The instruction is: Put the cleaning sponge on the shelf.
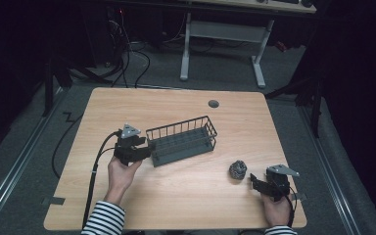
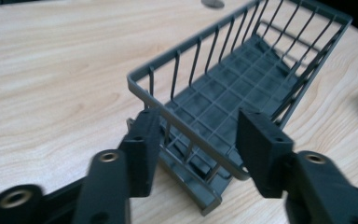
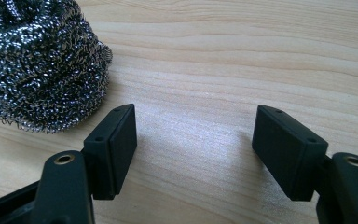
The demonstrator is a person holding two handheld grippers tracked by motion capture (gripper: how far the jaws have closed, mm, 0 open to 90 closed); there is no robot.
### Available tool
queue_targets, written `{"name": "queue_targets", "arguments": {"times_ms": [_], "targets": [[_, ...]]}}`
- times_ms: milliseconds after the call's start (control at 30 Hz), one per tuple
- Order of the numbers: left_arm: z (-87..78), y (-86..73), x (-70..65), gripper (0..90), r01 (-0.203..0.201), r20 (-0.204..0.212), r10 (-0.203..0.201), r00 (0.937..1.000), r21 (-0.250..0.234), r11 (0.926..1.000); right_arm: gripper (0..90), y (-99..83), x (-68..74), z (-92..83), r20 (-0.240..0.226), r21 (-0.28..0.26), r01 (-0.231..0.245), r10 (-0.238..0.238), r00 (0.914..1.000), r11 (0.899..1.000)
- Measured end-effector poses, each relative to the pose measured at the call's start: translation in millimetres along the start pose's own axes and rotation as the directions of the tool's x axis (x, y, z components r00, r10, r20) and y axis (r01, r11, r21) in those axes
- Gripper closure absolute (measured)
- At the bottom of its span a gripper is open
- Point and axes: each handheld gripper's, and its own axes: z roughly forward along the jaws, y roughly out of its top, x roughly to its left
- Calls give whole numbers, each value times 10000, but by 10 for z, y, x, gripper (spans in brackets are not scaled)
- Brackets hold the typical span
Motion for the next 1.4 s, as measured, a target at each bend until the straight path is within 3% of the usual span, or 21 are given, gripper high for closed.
{"name": "queue_targets", "arguments": {"times_ms": [167, 400, 567, 900, 1100, 1133, 1267, 1400], "targets": [[-112, 12, 61, 377, 62, -34, -62, 10000, -190, 9998, 310, 0, 0, 0, -3, -1, 4, -4, 10000, 10000], [-227, -62, 143, 337, 11, -33, -12, 10000, -282, 9996, 310, 0, 1, 0, -2, 2, 0, 0, 10000, 10000], [-317, -202, 260, 324, -68, -346, 63, 9994, -126, 9999, 313, 0, 2, 0, -30, 9, -17, 17, 10000, 10000], [-377, -578, 439, 294, 233, -853, -222, 9961, 116, 9997, 313, 2, 0, 0, -44, 8, -15, 15, 10000, 10000], [-352, -764, 420, 297, 88, -1286, -48, 9917, 306, 9995, 320, 3, -8, 0, -96, 15, -16, 17, 10000, 10000], [-323, -830, 434, 296, 110, -1510, -44, 9885, 427, 9990, 321, 5, -13, 2, -100, 9, 24, -24, 9999, 10000], [-262, -912, 466, 294, 240, -1703, -125, 9853, 653, 9976, 325, 6, -12, 3, -113, 1, 43, -43, 9999, 10000], [-170, -996, 521, 297, 585, -2107, -385, 9768, 893, 9943, 325, 7, -14, 3, -134, 19, 60, -60, 9999, 10000]]}}
